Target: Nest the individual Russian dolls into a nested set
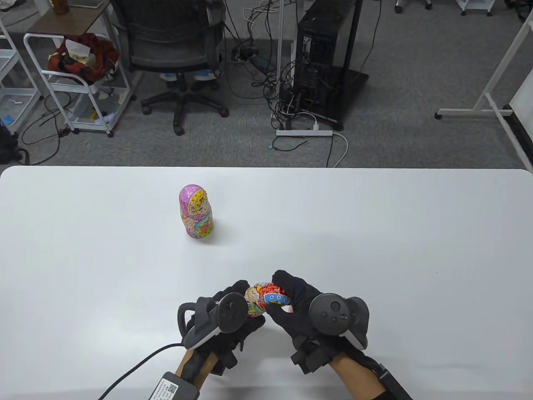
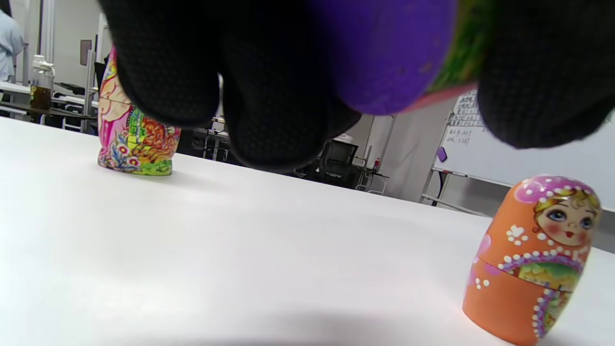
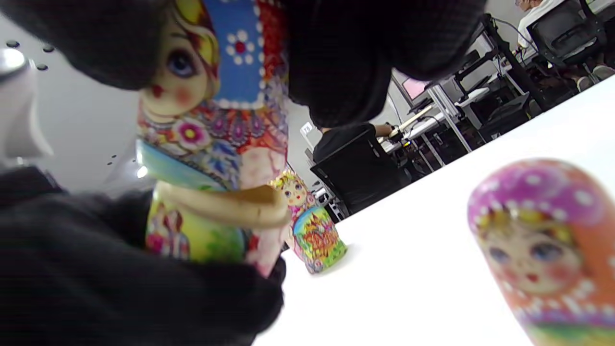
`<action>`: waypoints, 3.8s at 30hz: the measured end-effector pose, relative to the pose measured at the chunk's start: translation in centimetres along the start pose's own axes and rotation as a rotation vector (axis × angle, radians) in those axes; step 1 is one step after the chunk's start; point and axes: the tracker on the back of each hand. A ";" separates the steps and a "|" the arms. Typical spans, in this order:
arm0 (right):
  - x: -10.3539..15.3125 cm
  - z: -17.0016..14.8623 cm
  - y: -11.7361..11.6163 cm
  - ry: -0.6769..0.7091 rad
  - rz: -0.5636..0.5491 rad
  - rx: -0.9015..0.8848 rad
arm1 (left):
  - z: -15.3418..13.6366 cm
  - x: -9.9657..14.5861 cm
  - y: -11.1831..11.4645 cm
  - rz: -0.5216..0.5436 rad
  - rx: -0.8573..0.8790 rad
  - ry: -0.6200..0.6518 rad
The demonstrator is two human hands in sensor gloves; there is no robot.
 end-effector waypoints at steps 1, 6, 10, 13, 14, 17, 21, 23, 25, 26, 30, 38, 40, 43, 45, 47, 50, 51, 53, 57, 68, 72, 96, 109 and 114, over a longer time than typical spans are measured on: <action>-0.1 -0.2 0.7 -0.016 -0.034 -0.003 | -0.2 0.0 0.0 -0.008 -0.014 0.003; -0.8 -3.0 3.0 -0.172 -0.099 0.154 | -0.2 0.0 0.1 0.001 -0.008 0.010; -1.4 -6.7 2.9 -0.377 -0.011 0.416 | -0.1 0.0 0.2 0.004 -0.038 0.024; -1.5 -9.3 1.5 -0.489 0.097 0.534 | -0.1 0.0 0.2 0.005 -0.038 0.026; -1.6 -10.2 0.7 -0.531 0.148 0.566 | -0.1 0.0 0.2 0.002 -0.039 0.028; -1.5 -11.0 -0.5 -0.561 0.209 0.649 | -0.1 0.1 0.3 -0.001 -0.043 0.031; -1.7 -10.8 -0.7 -0.567 0.236 0.682 | 0.0 0.1 0.2 0.000 -0.054 0.039; -1.7 -10.9 -0.7 -0.570 0.240 0.677 | 0.0 0.1 0.3 -0.004 -0.056 0.041; -1.7 -11.0 -0.7 -0.576 0.253 0.663 | 0.1 0.1 0.3 -0.007 -0.065 0.045; -1.6 -11.1 -0.7 -0.579 0.258 0.658 | 0.1 0.1 0.4 -0.006 -0.067 0.045; -1.4 -9.7 0.4 -0.537 0.219 0.706 | 0.1 0.1 0.4 -0.004 -0.068 0.042; -1.3 -4.1 -0.8 -0.193 0.283 0.460 | 0.0 0.2 0.6 -0.006 -0.078 0.038; -1.1 -4.1 -2.3 -0.191 0.421 0.457 | 0.0 0.2 0.6 -0.007 -0.084 0.039; -0.9 -4.9 -4.1 -0.202 0.511 0.544 | 0.0 0.2 0.7 -0.009 -0.086 0.040; -0.9 -5.2 -4.2 -0.221 0.537 0.493 | 0.1 0.1 0.7 -0.015 -0.089 0.041; -1.0 -5.4 -4.2 -0.235 0.528 0.440 | 0.1 0.2 0.7 -0.014 -0.092 0.041; -1.1 -5.5 -3.9 -0.231 0.500 0.443 | 0.1 0.1 0.8 -0.016 -0.090 0.038; -1.2 -5.6 -3.7 -0.230 0.478 0.447 | 0.0 0.1 0.8 -0.016 -0.090 0.037; -1.3 -5.6 -3.2 -0.231 0.427 0.399 | -0.1 0.1 0.7 -0.014 -0.092 0.034; -1.4 -5.0 -1.2 -0.200 0.277 0.191 | -0.3 0.0 0.7 -0.014 -0.086 0.023; -0.8 -2.5 -1.2 -0.011 0.221 -0.191 | -0.1 0.1 0.4 -0.025 -0.015 0.027; -0.7 -2.1 -1.7 0.015 0.266 -0.173 | 0.4 0.3 0.2 -0.013 0.019 0.043; -1.4 -11.6 1.0 -0.576 0.233 0.233 | -0.7 -0.1 0.5 -0.041 0.053 0.005; -1.6 -11.9 0.5 -0.603 0.339 0.344 | -0.7 -0.1 0.7 -0.058 0.028 0.005; -1.8 -10.3 1.3 -0.475 0.239 0.088 | -0.9 -0.1 0.7 -0.057 0.028 -0.005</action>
Point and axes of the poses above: the tracker on the back of each hand, its own z axis roughly to the thumb side, its own x axis roughly from the fingertips to the wrist, y = z × x, and after that the axes turned 3 degrees about -y, right-handed
